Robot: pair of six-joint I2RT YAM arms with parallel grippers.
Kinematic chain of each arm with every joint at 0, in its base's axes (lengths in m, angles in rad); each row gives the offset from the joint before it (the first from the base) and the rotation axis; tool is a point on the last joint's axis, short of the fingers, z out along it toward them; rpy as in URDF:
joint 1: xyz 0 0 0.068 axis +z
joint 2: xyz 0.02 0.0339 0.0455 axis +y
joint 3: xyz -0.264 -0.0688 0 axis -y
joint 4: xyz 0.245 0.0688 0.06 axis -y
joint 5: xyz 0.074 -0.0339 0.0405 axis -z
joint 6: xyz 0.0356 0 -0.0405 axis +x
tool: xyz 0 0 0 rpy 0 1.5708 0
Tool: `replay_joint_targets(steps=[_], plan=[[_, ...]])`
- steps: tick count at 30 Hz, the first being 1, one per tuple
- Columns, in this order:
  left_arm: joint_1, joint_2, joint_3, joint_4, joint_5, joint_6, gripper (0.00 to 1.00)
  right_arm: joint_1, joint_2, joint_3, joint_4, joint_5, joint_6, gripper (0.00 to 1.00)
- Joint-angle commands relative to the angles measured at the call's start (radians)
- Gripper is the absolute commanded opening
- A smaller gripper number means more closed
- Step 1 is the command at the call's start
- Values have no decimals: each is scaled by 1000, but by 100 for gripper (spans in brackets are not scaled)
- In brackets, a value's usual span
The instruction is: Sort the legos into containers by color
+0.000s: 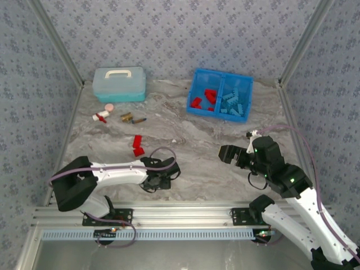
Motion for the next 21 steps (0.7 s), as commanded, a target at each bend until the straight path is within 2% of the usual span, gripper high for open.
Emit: replay_joint_targets(steps=[1, 5, 9, 11, 16, 21], plan=[[7, -15, -9, 6, 4, 4, 53, 3, 0, -4, -1, -5, 18, 100], [6, -119, 86, -78, -43, 38, 52, 2, 1, 3, -6, -3, 19, 100], [27, -195, 234, -88, -149, 165, 52, 3, 0, 8, -1, 1, 17, 100], [73, -180, 306, -59, -171, 242, 51, 3, 0, 8, 0, 3, 17, 100], [192, -6, 567, 49, -139, 432, 51, 2, 1, 12, 0, 4, 20, 100], [287, 344, 991, -15, -16, 544, 52, 3, 0, 35, -25, 22, 10, 100]])
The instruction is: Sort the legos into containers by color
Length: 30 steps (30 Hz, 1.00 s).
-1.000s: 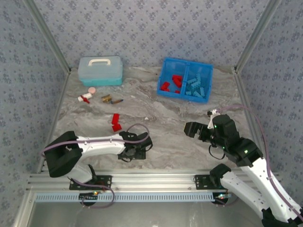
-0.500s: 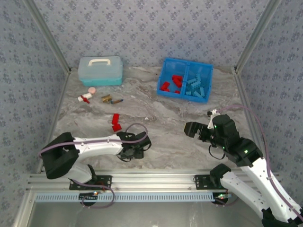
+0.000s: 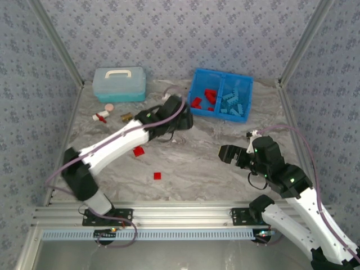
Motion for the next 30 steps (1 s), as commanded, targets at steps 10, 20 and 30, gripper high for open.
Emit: replay_joint_targets(steps=[10, 20, 30], plan=[[135, 816, 1092, -245, 187, 81, 52, 1, 3, 30, -21, 17, 14, 100], [156, 946, 1152, 50, 251, -9, 62, 0, -4, 38, -42, 8, 23, 100], [156, 858, 1174, 58, 209, 3, 97, 1, -18, 46, -51, 18, 22, 100]])
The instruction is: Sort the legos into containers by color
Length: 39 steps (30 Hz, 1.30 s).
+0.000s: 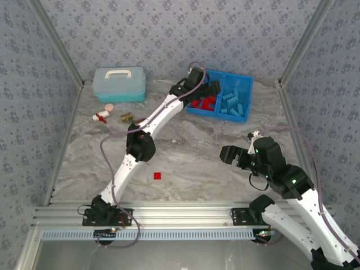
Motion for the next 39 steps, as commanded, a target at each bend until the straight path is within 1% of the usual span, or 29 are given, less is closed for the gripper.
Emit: replay_joint_targets(steps=[1, 5, 6, 8, 9, 11, 14, 15, 16, 18, 21, 23, 26, 29, 33, 39], plan=[[5, -103, 39, 11, -13, 8, 97, 1, -8, 34, -22, 16, 10, 100], [-6, -202, 36, -86, 8, 37, 97, 1, -8, 40, -31, 20, 7, 100], [-15, -236, 30, -150, 3, 61, 98, 1, -8, 40, -31, 22, 6, 100], [-38, -322, -17, -241, -27, 119, 98, 1, -8, 38, -27, 25, 6, 100], [-56, -380, -74, -282, -66, 152, 98, 2, -8, 36, -20, 24, 6, 100], [-100, -528, -271, -291, -145, 211, 98, 0, -8, 30, -8, 21, 5, 100], [-169, -807, -722, -160, -221, 282, 99, 2, -7, 25, 9, 16, -3, 100], [-187, -898, -887, -109, -240, 277, 99, 1, -5, 23, 12, 14, -6, 100], [-198, -984, -1025, -70, -257, 248, 98, 2, -3, 23, 17, 13, -9, 100], [-199, -1118, -1238, -52, -269, 152, 99, 2, -3, 17, 24, 14, -11, 100], [-221, -1291, -1478, -87, -306, 22, 99, 1, 4, 7, 41, 6, -7, 100], [-243, -1377, -1617, -140, -317, -66, 98, 1, 9, 2, 43, 0, 1, 100], [-264, -1440, -1781, -179, -256, -161, 95, 2, 11, -7, 54, -6, 11, 100], [-275, -1430, -1879, -201, -234, -217, 94, 2, 17, -9, 58, -8, 13, 100], [-275, -1371, -1912, -201, -246, -251, 88, 6, 19, -9, 53, -14, 30, 100], [-275, -1271, -1943, -59, -179, -293, 80, 9, 5, -19, 37, -12, 48, 100]])
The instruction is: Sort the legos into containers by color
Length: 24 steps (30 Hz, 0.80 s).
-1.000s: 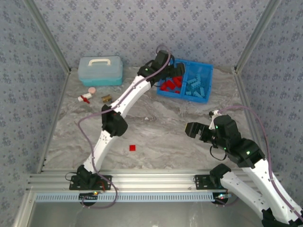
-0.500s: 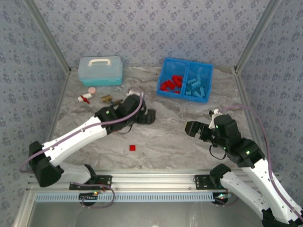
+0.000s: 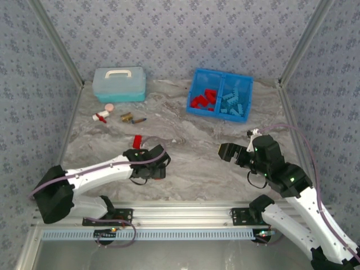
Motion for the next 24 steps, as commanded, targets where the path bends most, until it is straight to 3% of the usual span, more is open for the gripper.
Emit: replay_joint_targets(steps=[1, 15, 24], plan=[[-4, 61, -13, 81, 32, -57, 78, 9, -17, -14, -11, -4, 27, 100], [-3, 170, -54, 151, 75, -62, 54, 9, -26, -21, -20, 5, 18, 100], [-3, 195, -60, 174, 95, -69, 29, 11, -25, -15, -17, 6, 18, 100]])
